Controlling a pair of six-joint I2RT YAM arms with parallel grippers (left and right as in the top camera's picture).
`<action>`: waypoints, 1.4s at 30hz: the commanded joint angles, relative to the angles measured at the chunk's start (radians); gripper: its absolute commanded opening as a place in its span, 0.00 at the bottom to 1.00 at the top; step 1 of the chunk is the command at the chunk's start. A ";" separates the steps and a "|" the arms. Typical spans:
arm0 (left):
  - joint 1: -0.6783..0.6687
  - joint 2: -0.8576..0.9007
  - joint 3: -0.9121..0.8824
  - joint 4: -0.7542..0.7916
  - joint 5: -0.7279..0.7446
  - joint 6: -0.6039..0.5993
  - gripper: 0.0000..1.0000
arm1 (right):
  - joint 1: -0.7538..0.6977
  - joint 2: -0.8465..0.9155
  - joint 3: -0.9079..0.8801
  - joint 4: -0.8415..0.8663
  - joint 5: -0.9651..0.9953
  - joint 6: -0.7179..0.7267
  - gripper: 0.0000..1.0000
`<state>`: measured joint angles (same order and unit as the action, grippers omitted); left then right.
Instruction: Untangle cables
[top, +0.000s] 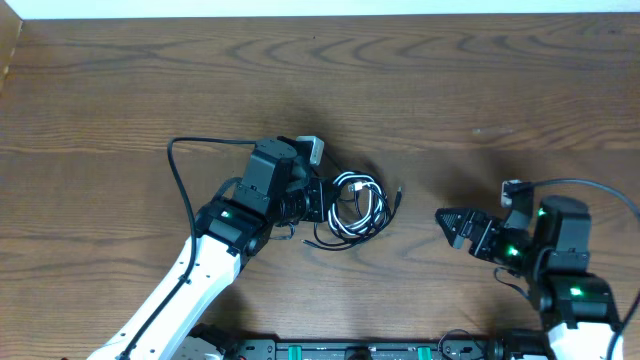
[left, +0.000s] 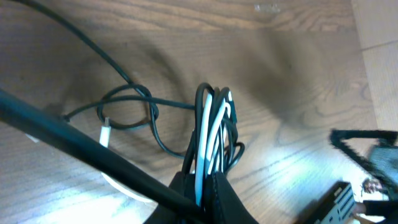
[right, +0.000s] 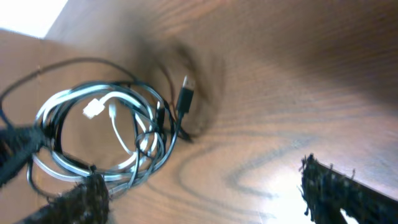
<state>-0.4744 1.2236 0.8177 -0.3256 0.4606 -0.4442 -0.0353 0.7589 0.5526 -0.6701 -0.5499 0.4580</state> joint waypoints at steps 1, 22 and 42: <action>0.005 0.002 -0.004 0.005 -0.008 0.001 0.08 | 0.004 -0.002 0.090 -0.100 0.043 -0.116 0.99; 0.005 0.002 -0.004 0.036 -0.008 -0.098 0.08 | 0.125 0.014 0.098 -0.082 -0.030 -0.094 0.96; 0.005 0.002 -0.004 0.044 0.055 -0.201 0.08 | 0.371 0.385 0.092 0.211 0.092 0.182 0.73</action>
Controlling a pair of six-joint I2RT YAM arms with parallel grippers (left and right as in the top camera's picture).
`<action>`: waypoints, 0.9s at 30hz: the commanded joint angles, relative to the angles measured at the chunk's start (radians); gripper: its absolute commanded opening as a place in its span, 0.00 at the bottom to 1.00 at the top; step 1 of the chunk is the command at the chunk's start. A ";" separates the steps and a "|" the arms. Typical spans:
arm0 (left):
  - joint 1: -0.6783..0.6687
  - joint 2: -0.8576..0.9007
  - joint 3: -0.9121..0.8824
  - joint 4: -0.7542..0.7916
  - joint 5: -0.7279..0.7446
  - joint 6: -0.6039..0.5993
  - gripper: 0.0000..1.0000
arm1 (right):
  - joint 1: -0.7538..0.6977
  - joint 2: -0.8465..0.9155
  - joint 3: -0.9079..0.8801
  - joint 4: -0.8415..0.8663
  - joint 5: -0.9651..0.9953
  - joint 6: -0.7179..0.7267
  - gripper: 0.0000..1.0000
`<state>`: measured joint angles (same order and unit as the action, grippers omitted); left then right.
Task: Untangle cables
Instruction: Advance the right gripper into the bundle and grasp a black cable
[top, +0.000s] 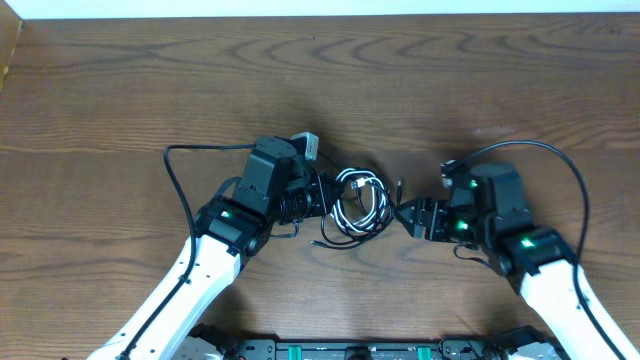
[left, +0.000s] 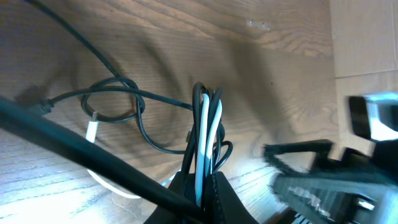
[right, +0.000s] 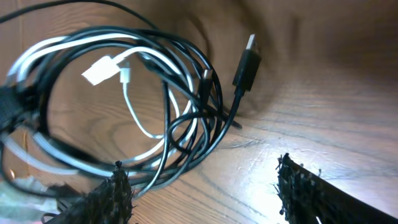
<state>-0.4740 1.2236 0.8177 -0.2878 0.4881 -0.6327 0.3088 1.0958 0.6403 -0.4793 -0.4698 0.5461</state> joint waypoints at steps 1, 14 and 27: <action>0.004 0.002 -0.004 0.006 0.029 -0.013 0.08 | 0.034 0.066 0.004 0.035 0.011 0.116 0.73; 0.004 0.002 -0.004 0.043 0.110 -0.013 0.08 | 0.206 0.278 0.004 0.207 0.148 0.387 0.71; 0.005 0.002 -0.004 0.081 0.186 -0.017 0.08 | 0.228 0.356 0.004 0.255 0.207 0.372 0.14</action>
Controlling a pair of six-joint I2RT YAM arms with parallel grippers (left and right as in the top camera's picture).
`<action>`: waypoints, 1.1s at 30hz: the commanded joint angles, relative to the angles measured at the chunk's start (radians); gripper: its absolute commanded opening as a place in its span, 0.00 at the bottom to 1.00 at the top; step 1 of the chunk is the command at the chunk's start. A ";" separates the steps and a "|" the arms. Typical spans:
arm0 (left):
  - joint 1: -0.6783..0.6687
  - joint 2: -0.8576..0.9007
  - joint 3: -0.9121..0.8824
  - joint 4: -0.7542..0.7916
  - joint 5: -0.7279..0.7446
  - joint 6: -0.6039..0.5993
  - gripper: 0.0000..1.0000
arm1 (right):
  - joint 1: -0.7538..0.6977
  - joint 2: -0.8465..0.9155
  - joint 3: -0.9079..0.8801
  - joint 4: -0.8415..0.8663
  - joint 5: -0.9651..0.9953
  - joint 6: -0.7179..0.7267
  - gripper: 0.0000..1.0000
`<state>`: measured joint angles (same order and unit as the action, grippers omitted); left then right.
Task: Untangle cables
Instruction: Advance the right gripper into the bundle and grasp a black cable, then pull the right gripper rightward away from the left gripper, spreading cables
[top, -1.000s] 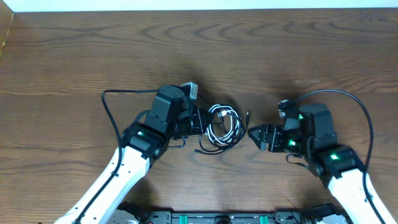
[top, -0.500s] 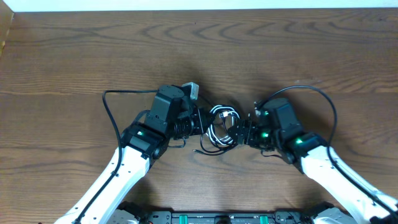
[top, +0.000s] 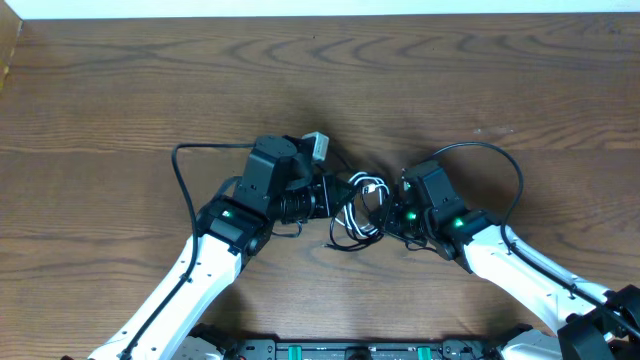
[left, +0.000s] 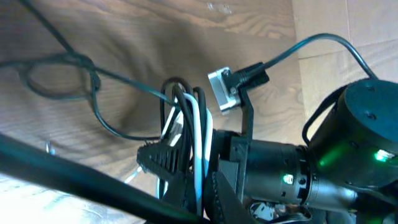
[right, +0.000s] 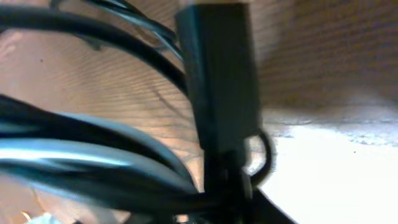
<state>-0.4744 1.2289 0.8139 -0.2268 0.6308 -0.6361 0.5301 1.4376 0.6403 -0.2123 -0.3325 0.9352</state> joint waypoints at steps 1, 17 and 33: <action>0.005 -0.004 0.000 0.020 0.043 -0.013 0.08 | 0.006 0.014 0.004 -0.012 0.077 -0.029 0.10; 0.034 -0.004 0.000 0.020 0.058 0.047 0.08 | -0.043 -0.023 0.008 -0.187 0.373 -0.185 0.01; 0.035 -0.004 0.000 -0.083 -0.058 0.198 0.08 | -0.156 -0.400 0.009 -0.419 0.447 -0.194 0.01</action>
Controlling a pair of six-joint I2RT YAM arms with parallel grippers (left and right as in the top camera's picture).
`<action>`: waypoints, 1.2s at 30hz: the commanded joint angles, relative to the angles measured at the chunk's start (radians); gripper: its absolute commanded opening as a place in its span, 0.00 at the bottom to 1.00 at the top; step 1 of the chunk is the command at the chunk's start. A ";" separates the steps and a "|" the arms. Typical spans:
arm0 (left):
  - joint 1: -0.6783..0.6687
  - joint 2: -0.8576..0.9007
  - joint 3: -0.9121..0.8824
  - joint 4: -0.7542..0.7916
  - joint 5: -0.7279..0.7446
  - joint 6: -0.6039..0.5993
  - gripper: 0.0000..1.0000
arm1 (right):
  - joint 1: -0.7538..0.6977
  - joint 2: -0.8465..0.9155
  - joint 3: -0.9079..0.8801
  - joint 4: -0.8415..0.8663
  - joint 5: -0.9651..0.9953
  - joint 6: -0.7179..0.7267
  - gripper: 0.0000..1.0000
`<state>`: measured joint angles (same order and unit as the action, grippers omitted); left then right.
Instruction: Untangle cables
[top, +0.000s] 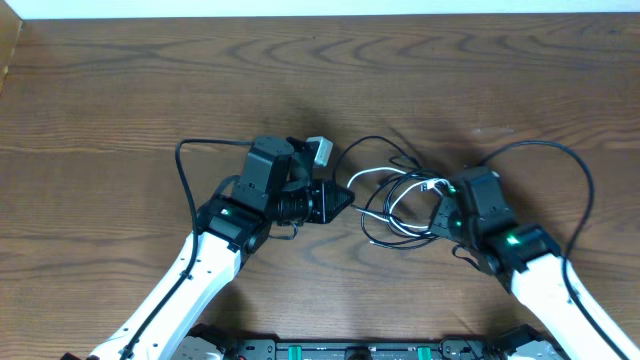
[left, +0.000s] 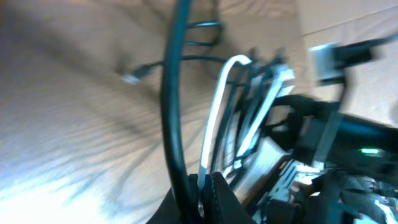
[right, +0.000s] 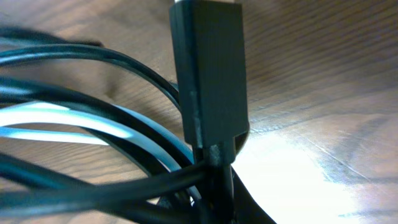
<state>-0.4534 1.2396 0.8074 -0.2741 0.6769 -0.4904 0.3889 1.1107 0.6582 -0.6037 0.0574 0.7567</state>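
A tangle of black and white cables (top: 395, 208) lies stretched between my two grippers at mid table. My left gripper (top: 341, 200) is at its left end, shut on a black and a white strand (left: 214, 124) that rise from its jaws. My right gripper (top: 444, 215) is at the right end, shut on the black cable just below its black USB plug (right: 209, 74). Black and white loops (right: 93, 118) cross behind that plug. A white plug (top: 431, 185) sits near the right gripper.
The arms' own black camera leads arch over the wooden table (top: 120, 90) at the left (top: 182, 165) and at the right (top: 570, 160). A grey connector (top: 319, 148) sticks out from the left wrist. The table's far edge (top: 320, 14) runs along the top.
My right gripper has moved to the right, still shut on the black cable. The bundle, then a tight coil between the grippers, is now drawn out into wide loose loops. My left gripper has stayed put.
At first my left gripper held the coiled bundle while the right stood open far to the right. Then the open right gripper was close to the black USB plug, then shut below it. Now the grippers are apart and the coil is spread.
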 joint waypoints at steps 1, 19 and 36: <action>0.014 -0.014 0.006 -0.052 -0.132 0.053 0.08 | -0.015 -0.098 -0.009 -0.038 0.056 -0.026 0.01; 0.014 -0.011 -0.002 -0.098 -0.423 0.052 0.08 | -0.015 -0.282 -0.009 -0.173 0.037 -0.109 0.01; 0.014 -0.010 -0.002 -0.212 -0.630 0.048 0.08 | -0.015 -0.282 -0.010 -0.140 -0.034 -0.108 0.01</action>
<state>-0.4553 1.2396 0.8074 -0.4728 0.1577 -0.4660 0.3855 0.8371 0.6571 -0.7399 -0.0128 0.6716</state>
